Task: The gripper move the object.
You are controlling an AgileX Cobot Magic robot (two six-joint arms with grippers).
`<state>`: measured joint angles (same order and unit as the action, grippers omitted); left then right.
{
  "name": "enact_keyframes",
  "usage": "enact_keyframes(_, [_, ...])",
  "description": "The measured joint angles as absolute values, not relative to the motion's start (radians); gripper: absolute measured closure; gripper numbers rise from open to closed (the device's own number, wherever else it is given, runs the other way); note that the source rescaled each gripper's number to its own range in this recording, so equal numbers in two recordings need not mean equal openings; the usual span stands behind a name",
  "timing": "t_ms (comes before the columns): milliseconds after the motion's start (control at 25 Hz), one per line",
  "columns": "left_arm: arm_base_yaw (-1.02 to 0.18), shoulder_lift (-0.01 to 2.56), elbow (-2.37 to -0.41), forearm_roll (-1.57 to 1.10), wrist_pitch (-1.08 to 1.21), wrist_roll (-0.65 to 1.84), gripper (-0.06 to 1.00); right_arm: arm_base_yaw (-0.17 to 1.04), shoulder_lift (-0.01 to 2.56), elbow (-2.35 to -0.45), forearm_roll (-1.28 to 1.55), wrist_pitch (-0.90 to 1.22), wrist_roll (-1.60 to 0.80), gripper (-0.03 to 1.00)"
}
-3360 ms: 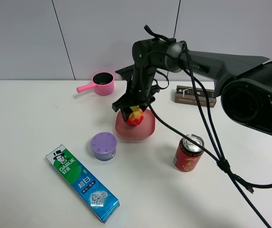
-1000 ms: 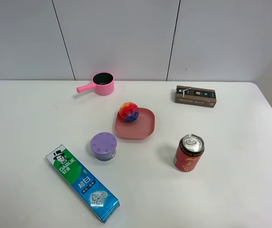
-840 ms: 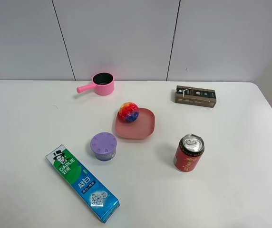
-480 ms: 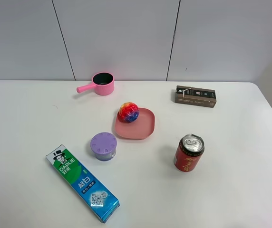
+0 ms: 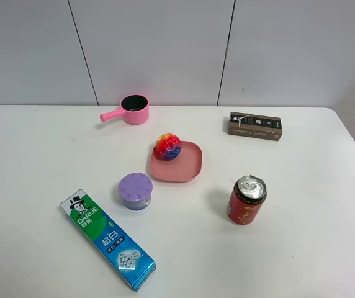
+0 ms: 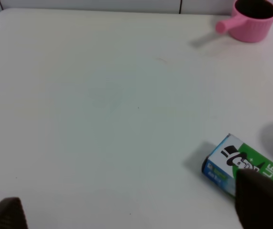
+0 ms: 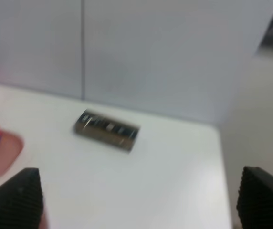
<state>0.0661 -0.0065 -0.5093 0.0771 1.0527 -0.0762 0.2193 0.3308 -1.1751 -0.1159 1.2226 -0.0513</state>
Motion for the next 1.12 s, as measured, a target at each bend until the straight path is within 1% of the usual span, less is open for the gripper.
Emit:
enact_keyframes(240, [0.066,-0.006,-0.509,0.077,1.053,-0.076,-0.06,0.152,0.309,-0.984,0.0,1.222,-0.058,-0.03])
enact_keyframes(480, [0.066,-0.006,-0.509,0.077,1.053,-0.076,-0.06,0.149,0.232,-0.751,0.029,1.215,-0.04,-0.03])
enact_keyframes(760, [0.066,-0.006,-0.509,0.077,1.053,-0.076,-0.06,0.149,0.172,-0.529,0.056,1.113,-0.02,-0.03])
enact_keyframes(1120, [0.066,-0.006,-0.509,0.077,1.053,-0.076,-0.06,0.149,0.167,-0.507,0.063,1.076,-0.013,-0.03])
